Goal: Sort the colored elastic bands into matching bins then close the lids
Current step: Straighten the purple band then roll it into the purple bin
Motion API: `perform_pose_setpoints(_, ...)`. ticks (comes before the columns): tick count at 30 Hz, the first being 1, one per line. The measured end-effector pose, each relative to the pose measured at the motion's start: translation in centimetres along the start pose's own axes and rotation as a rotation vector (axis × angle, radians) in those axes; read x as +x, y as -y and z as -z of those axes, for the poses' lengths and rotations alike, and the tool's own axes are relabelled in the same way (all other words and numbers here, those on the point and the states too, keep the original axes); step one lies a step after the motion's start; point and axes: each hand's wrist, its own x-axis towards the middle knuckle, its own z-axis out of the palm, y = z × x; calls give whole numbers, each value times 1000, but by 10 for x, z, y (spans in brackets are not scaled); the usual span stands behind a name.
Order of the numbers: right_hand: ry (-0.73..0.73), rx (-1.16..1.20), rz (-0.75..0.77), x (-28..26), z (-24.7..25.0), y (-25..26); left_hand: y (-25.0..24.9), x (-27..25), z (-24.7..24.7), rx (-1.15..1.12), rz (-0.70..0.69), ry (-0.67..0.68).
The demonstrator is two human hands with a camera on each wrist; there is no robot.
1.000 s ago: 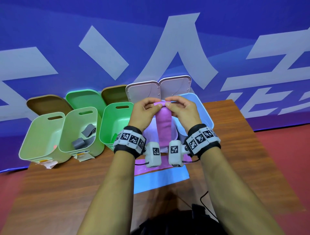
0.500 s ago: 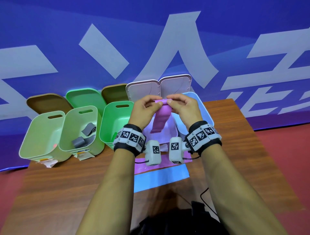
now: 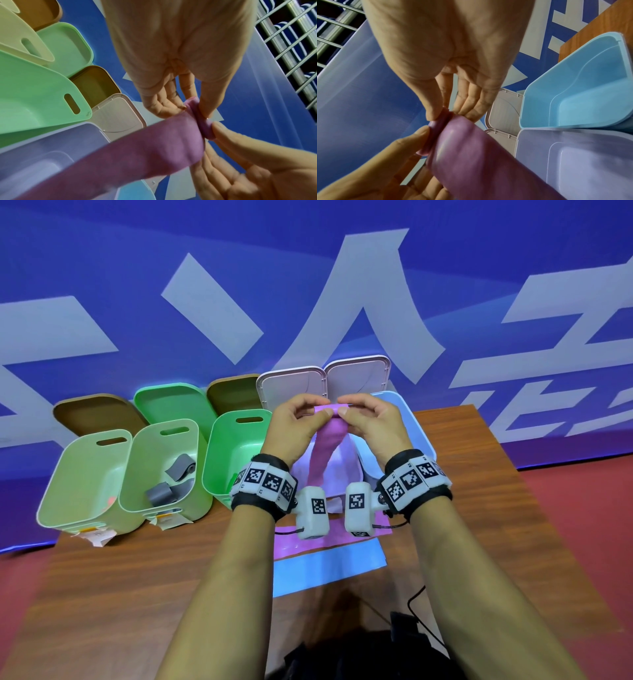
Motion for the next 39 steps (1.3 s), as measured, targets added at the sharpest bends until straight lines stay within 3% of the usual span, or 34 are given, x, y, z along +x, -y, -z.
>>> perform_pose_setpoints(23, -18, -100, 25, 0, 1, -7, 10, -7, -1, -25, 18, 16)
perform_pose_setpoints(30, 2, -10, -19, -4, 0, -4, 8, -6, 1, -27, -13, 22)
perform_pose_setpoints(39, -6, -97, 29, -3, 1, -7, 13, -6, -2, -8, 81, -11)
